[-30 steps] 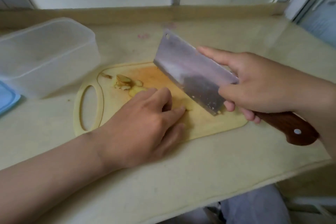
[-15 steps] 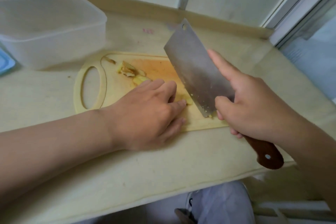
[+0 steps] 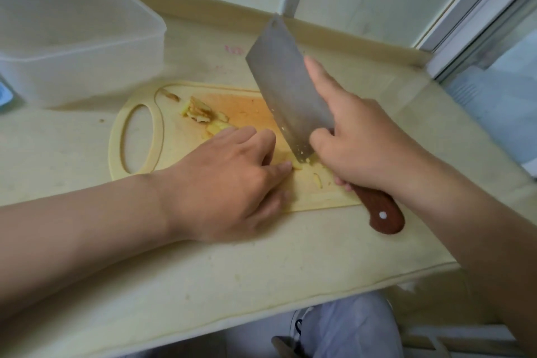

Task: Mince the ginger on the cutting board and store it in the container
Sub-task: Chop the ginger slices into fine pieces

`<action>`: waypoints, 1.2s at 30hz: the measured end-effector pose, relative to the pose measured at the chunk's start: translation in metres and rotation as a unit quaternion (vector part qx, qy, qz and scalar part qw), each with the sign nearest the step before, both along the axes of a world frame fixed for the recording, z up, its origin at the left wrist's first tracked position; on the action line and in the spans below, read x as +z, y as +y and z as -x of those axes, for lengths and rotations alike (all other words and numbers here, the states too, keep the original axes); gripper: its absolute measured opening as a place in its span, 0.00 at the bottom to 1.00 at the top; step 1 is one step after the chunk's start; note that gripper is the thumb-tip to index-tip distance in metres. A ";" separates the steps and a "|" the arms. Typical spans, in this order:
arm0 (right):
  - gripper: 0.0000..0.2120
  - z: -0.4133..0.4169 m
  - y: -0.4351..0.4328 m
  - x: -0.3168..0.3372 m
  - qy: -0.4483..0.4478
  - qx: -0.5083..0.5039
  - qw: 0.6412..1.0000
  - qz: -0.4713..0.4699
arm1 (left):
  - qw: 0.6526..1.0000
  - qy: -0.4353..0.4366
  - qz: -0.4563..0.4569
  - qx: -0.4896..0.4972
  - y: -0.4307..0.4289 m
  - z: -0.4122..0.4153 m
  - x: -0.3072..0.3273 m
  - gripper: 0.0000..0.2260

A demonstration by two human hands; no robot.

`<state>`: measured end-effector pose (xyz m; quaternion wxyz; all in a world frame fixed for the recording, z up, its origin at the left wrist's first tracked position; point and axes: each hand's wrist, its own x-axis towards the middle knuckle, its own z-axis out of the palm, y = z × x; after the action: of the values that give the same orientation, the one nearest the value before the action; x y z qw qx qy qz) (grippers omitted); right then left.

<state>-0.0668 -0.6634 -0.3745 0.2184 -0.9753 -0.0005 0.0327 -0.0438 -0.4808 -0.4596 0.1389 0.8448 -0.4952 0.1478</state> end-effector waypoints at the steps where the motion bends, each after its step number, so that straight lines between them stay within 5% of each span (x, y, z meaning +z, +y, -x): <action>1: 0.45 0.009 -0.004 -0.002 -0.009 -0.005 1.000 -0.004 | 1.000 0.000 -0.002 0.001 0.000 0.000 0.000 0.23; 13: 0.45 -0.005 0.006 0.010 0.028 0.049 0.996 0.075 | 1.000 -0.002 0.006 -0.001 -0.002 -0.001 -0.001 0.25; 19: 0.45 0.010 -0.002 -0.006 -0.052 0.015 0.998 0.021 | 1.000 -0.008 -0.004 0.008 -0.001 0.001 0.001 0.25; 30: 0.45 -0.003 0.004 0.008 0.020 0.059 0.996 0.063 | 1.000 -0.008 -0.011 0.012 -0.002 0.001 0.001 0.24; 36: 0.45 -0.003 0.007 -0.004 -0.044 0.033 0.998 0.017 | 1.000 -0.007 -0.021 0.018 -0.001 0.002 0.003 0.26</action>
<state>-0.0640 -0.6563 -0.3780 0.2002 -0.9788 -0.0418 -0.0034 -0.0462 -0.4817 -0.4565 0.1148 0.8551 -0.4839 0.1461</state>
